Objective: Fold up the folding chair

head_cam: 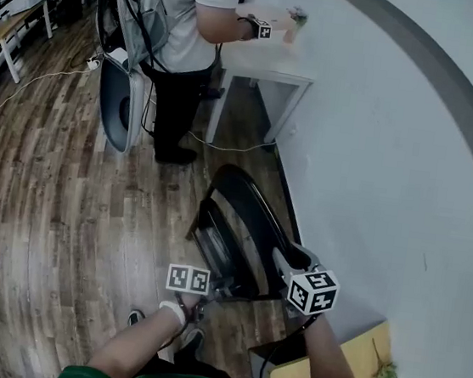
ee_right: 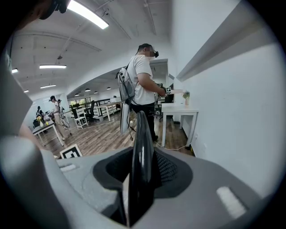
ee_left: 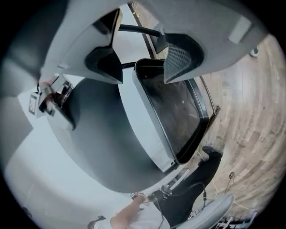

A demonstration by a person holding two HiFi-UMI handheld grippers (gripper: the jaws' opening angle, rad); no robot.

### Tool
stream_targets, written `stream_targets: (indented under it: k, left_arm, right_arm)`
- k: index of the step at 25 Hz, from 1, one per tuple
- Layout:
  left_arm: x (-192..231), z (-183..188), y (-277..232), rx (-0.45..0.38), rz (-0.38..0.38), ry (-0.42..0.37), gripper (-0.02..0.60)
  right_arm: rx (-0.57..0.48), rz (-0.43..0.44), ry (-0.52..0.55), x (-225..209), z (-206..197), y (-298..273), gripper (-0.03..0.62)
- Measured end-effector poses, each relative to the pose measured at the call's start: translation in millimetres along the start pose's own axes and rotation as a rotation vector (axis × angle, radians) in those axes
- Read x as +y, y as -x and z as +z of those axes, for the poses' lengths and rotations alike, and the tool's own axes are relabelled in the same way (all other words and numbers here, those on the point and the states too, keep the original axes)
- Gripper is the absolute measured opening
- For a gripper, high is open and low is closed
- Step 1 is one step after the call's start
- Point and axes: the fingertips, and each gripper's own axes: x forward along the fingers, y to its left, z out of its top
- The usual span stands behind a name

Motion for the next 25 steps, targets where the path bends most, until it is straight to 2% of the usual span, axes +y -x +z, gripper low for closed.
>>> stream_targets:
  k: [3,5,9,12,18,25]
  left_arm:
    - [4.2,-6.2,45.7,-0.038,0.021,-0.001,0.275]
    - [7.0,-11.2,81.6,-0.071,0.036,-0.028,0.268]
    - [-4.6,-8.2,146.8,-0.172,0.02,-0.046,0.253]
    - [-28.8,10.7,168.8,-0.224,0.007,-0.031,0.242]
    - [-60.4,33.7,226.9,-0.335,0.055,-0.146,0.242]
    - [-82.7,38.4,277.4,-0.417,0.044,-0.162,0.238]
  right_arm:
    - [0.002,0.004,-0.004,-2.2,-0.6,0.2,0.14]
    - [0.0,0.001,0.0,8.9,-4.7,2.8,0.141]
    - [-0.003,-0.004,0.012,26.4,-11.2,7.3,0.143]
    - [-0.002,-0.014,0.019,7.3,-4.2,2.9,0.143]
    - [0.007,-0.003,0.014,-1.1,-4.1,0.5,0.143]
    - [0.005,-0.03,0.032,-1.1,-7.2,4.2,0.143]
